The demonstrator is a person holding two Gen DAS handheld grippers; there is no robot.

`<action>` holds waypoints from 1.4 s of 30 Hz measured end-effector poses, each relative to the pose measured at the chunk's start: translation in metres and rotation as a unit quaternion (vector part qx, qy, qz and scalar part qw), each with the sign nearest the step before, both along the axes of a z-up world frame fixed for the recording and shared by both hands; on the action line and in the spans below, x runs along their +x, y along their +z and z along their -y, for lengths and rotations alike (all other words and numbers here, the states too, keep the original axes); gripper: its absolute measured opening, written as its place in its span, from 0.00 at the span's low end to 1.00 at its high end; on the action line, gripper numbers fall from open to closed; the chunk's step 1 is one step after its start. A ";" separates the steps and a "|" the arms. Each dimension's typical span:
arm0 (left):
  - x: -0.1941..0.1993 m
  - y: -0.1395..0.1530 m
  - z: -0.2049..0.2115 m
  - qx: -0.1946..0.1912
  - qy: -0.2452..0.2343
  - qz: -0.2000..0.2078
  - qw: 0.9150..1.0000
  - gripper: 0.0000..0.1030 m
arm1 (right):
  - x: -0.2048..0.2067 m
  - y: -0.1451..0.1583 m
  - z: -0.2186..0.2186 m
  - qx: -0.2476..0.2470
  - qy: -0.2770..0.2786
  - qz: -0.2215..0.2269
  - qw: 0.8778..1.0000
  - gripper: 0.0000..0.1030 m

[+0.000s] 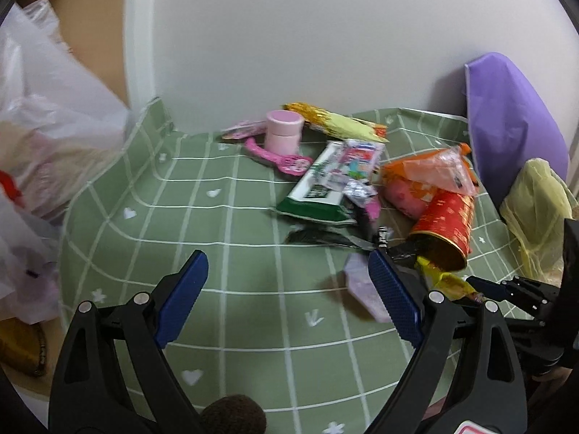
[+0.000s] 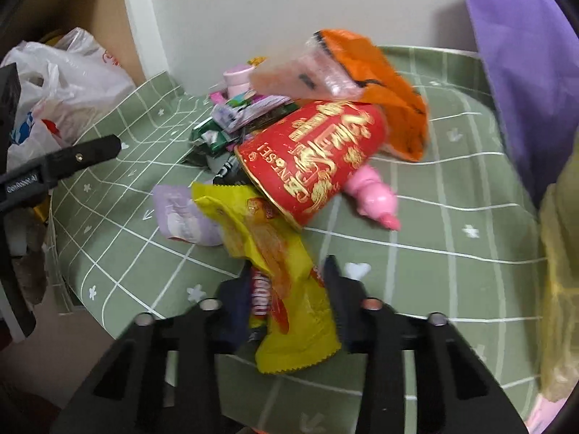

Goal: Collect trash
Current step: 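Grasp the yellow snack wrapper with the right gripper while the left gripper reaches toward the orange bag, then grasp the orange snack bag with the left gripper while the right gripper holds the yellow wrapper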

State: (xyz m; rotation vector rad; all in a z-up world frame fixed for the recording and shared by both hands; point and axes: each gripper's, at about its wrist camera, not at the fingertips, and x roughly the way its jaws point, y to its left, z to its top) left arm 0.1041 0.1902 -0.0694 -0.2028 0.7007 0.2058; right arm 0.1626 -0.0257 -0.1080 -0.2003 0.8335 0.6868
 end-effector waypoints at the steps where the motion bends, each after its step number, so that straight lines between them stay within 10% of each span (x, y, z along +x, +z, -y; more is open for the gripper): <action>1: 0.004 0.000 0.004 -0.002 -0.006 0.000 1.000 0.83 | 0.002 0.002 0.003 -0.005 -0.006 0.004 1.000 0.18; 27: 0.153 0.021 0.062 -0.055 -0.203 0.000 0.978 0.84 | 0.047 0.031 0.047 -0.040 -0.149 0.001 0.988 0.07; 42: 0.168 -0.011 0.070 -0.011 -0.189 -0.082 0.978 0.34 | 0.078 0.051 0.093 0.048 -0.142 -0.027 0.988 0.07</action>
